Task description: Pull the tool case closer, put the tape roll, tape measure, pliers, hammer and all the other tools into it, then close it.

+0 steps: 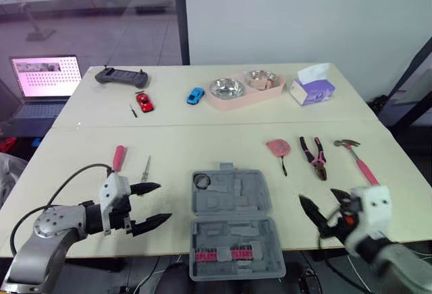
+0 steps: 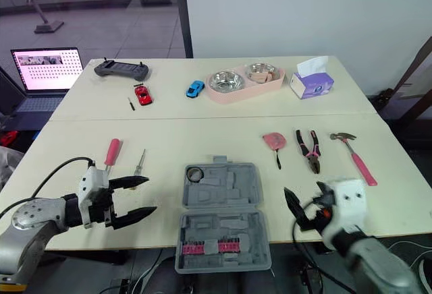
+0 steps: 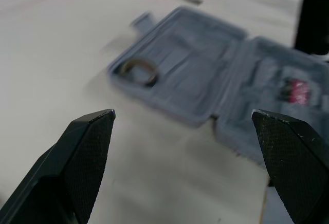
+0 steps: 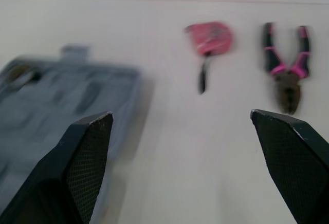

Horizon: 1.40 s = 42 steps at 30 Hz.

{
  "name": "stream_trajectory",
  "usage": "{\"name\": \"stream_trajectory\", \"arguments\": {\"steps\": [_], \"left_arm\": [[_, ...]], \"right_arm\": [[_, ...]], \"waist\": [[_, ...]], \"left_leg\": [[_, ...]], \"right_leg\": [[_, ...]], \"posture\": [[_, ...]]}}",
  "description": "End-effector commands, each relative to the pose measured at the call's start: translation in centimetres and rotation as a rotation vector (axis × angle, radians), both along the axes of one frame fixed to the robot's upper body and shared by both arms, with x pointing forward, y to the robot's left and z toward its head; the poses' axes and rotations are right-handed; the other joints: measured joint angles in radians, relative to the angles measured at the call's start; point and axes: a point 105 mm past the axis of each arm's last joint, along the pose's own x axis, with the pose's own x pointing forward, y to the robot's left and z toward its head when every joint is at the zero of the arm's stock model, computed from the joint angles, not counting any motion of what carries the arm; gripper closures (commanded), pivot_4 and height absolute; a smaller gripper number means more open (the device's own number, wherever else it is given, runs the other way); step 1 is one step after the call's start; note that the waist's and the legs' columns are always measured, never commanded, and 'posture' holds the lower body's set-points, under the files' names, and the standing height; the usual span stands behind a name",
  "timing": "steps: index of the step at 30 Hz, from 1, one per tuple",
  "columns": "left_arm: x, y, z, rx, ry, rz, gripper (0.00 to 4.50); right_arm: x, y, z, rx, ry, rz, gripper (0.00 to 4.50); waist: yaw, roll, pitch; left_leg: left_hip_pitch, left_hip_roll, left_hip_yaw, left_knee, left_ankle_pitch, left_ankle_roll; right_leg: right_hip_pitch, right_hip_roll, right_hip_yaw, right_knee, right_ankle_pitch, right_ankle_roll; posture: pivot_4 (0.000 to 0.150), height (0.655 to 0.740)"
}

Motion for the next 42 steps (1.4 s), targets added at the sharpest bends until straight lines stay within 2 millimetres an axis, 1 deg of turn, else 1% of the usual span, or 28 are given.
{"name": "stream_trajectory", "arguments": {"steps": [1, 4, 7, 8, 10, 13, 15, 18, 20, 22, 28, 31, 34, 35, 36, 41, 42], "left_arm": [[-0.7, -0.7, 2.2, -0.076, -0.059, -0.080, 0.04], [-1.0, -1.1, 2.3, -0.078, -0.070, -0.123, 0.04], [-1.1, -1.1, 2.2, -0.065, -0.070, -0.147, 0.04], [-0.9, -1.1, 2.1, -0.054, -0.081, -0.153, 0.04], [-0.7, -1.1, 2.0, -0.042, -0.090, -0.153, 0.04], [-0.3, -1.2, 1.9, -0.040, -0.099, -0.147, 0.04], [-0.3, -1.3, 1.8, -0.039, -0.102, -0.146, 0.04], [-0.4, -1.4, 1.6, -0.039, -0.100, -0.147, 0.04], [-0.5, -1.6, 1.5, -0.041, -0.098, -0.148, 0.04], [-0.6, -1.7, 1.5, -0.049, -0.099, -0.146, 0.04], [0.1, -1.5, 1.7, -0.072, -0.124, -0.079, 0.04], [0.4, -1.3, 1.5, -0.063, -0.132, -0.041, 0.04], [0.6, -1.3, 1.4, -0.060, -0.132, -0.024, 0.00], [0.6, -1.3, 1.4, -0.061, -0.133, -0.023, 0.00], [0.6, -1.4, 1.4, -0.061, -0.135, -0.022, 0.00], [0.5, -1.7, 1.5, -0.067, -0.137, -0.021, 0.00], [0.5, -1.8, 1.5, -0.068, -0.137, -0.020, 0.00]], "right_arm": [[1.5, -0.3, -0.8, -0.089, -0.012, -0.139, 0.00], [3.3, -0.4, -1.8, -0.107, 0.000, -0.210, 0.00], [5.0, -0.4, -2.4, -0.116, 0.003, -0.265, 0.00], [6.2, 0.2, -2.5, -0.094, 0.001, -0.263, 0.00], [7.6, 0.9, -2.8, -0.093, 0.009, -0.251, 0.00], [9.4, 0.5, -3.3, -0.098, 0.024, -0.290, 0.00], [10.9, 0.6, -3.5, -0.080, 0.021, -0.285, 0.00], [12.1, 0.4, -3.9, -0.105, 0.037, -0.281, 0.00], [13.1, 0.8, -3.9, -0.098, 0.034, -0.251, 0.00], [14.0, 1.2, -4.3, -0.100, 0.051, -0.221, 0.00], [15.4, 1.9, -4.7, -0.079, 0.047, -0.183, 0.00], [15.9, 1.9, -5.1, -0.081, 0.059, -0.179, 0.00], [16.3, 1.8, -5.3, -0.070, 0.064, -0.174, 0.81], [16.4, 1.7, -5.4, -0.072, 0.065, -0.174, 1.40], [16.4, 1.6, -5.5, -0.070, 0.068, -0.176, 1.75], [16.8, 1.7, -5.6, -0.067, 0.069, -0.162, 4.38], [16.8, 1.8, -5.6, -0.068, 0.070, -0.157, 4.45]], "waist": [[0.001, 0.000, 0.000], [0.002, 0.000, 0.000], [-0.001, 0.000, 0.000], [-0.001, 0.000, 0.000], [-0.005, 0.000, 0.000], [-0.007, 0.000, 0.000], [-0.007, 0.000, 0.000], [-0.009, 0.000, 0.000], [-0.017, 0.000, 0.000], [-0.024, 0.000, 0.000], [-0.027, 0.000, 0.000], [-0.026, 0.000, 0.000], [-0.026, 0.000, 0.000], [-0.026, 0.000, 0.000], [-0.026, 0.000, 0.000], [-0.027, 0.000, 0.000], [-0.026, 0.000, 0.000]], "left_leg": [[0.000, 0.000, 0.000, 0.000, 0.000, 0.000], [0.000, -0.001, 0.000, 0.000, 0.000, 0.000], [0.000, -0.001, 0.001, 0.001, 0.000, 0.000], [0.000, -0.001, 0.001, 0.001, 0.000, 0.000], [0.000, -0.001, 0.002, 0.001, 0.000, 0.000], [0.000, -0.001, 0.001, 0.001, 0.000, 0.000], [0.000, 0.000, 0.001, 0.000, 0.000, 0.000], [0.000, 0.001, 0.001, 0.000, 0.000, 0.000], [0.000, 0.001, 0.001, 0.000, 0.001, 0.000], [0.000, 0.002, 0.000, 0.000, 0.001, -0.001], [0.000, 0.002, 0.001, 0.000, 0.001, -0.001], [0.000, 0.002, 0.000, 0.000, 0.001, -0.001], [0.000, 0.002, 0.001, 0.000, 0.001, -0.001], [0.000, 0.002, 0.001, 0.000, 0.001, -0.001], [0.000, 0.002, 0.001, 0.000, 0.001, -0.001], [0.000, 0.002, 0.001, 0.000, 0.001, -0.001], [0.000, 0.002, 0.001, 0.000, 0.001, -0.001]], "right_leg": [[0.000, 0.001, 0.000, 0.000, 0.000, 0.000], [-0.001, 0.000, 0.000, 0.000, 0.000, 0.000], [0.000, 0.000, 0.001, 0.000, 0.000, 0.000], [0.000, 0.001, 0.001, 0.000, 0.000, 0.000], [0.000, 0.002, 0.001, 0.001, 0.000, 0.000], [-0.002, 0.005, 0.002, 0.004, 0.000, 0.000], [-0.002, 0.007, 0.003, 0.005, 0.000, 0.001], [-0.003, 0.009, 0.003, 0.007, 0.000, 0.001], [-0.003, 0.010, 0.003, 0.008, 0.000, 0.001], [-0.003, 0.010, 0.003, 0.008, 0.000, 0.001], [-0.004, 0.010, 0.003, 0.009, 0.002, 0.004], [-0.004, 0.010, 0.003, 0.009, 0.002, 0.004], [-0.004, 0.010, 0.003, 0.009, 0.002, 0.004], [-0.004, 0.010, 0.003, 0.009, 0.002, 0.004], [-0.004, 0.010, 0.003, 0.009, 0.002, 0.004], [-0.004, 0.010, 0.003, 0.009, 0.002, 0.004], [-0.004, 0.010, 0.003, 0.009, 0.002, 0.004]], "posture": [[0.150, 0.7400], [0.150, 0.7400], [0.150, 0.7400], [0.150, 0.7400], [0.150, 0.7400], [0.150, 0.7400], [0.150, 0.7400], [0.150, 0.7400], [0.150, 0.7400], [0.150, 0.7400], [0.150, 0.7400], [0.150, 0.7400], [0.150, 0.7400], [0.150, 0.7400], [0.150, 0.7400], [0.150, 0.7400], [0.150, 0.7400]]}}
